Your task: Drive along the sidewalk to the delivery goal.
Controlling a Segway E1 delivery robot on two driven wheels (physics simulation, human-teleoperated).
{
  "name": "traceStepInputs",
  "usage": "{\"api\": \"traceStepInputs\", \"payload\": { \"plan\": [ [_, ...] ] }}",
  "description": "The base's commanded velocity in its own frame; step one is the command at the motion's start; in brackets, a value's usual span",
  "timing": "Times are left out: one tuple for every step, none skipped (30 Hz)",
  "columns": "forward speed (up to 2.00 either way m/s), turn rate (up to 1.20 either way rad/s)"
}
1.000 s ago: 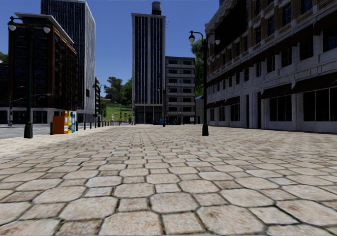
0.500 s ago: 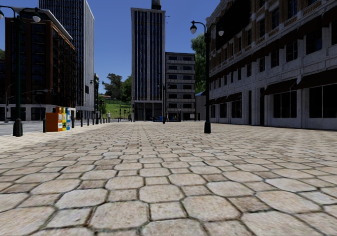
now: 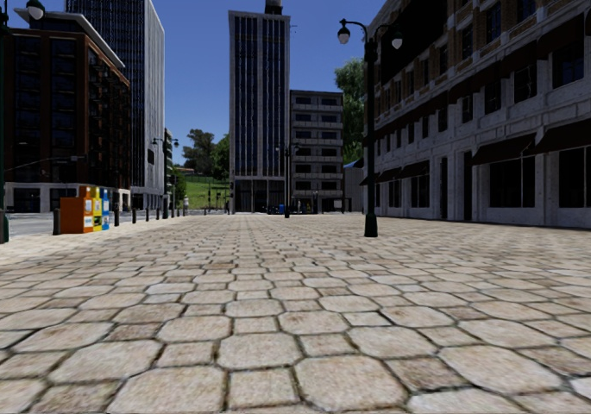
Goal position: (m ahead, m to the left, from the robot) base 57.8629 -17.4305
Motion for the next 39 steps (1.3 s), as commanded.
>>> {"api": "traceStepInputs", "payload": {
  "plan": [
    [2.00, 0.00],
    [2.00, 0.00],
    [2.00, 0.00],
    [2.00, 0.00],
    [2.00, 0.00],
    [2.00, 0.00],
    [2.00, 0.00],
    [2.00, 0.00],
    [2.00, 0.00],
    [2.00, 0.00],
    [2.00, 0.00],
    [2.00, 0.00],
    [2.00, 0.00],
    [2.00, 0.00],
    [2.00, 0.00],
    [2.00, 0.00],
    [2.00, 0.00],
    [2.00, 0.00],
    [2.00, 0.00],
    [2.00, 0.00],
    [2.00, 0.00],
    [2.00, 0.00],
    [2.00, 0.00],
    [2.00, 0.00],
    [2.00, 0.00],
    [2.00, 0.00],
    [2.00, 0.00],
    [2.00, 0.00],
    [2.00, 0.00],
    [2.00, 0.00],
    [2.00, 0.00],
    [2.00, 0.00],
    [2.00, 0.00],
    [2.00, 0.08],
    [2.00, 0.20],
    [2.00, 0.29],
    [2.00, 0.29],
    [2.00, 0.36],
    [2.00, 0.38]
  ]
}}
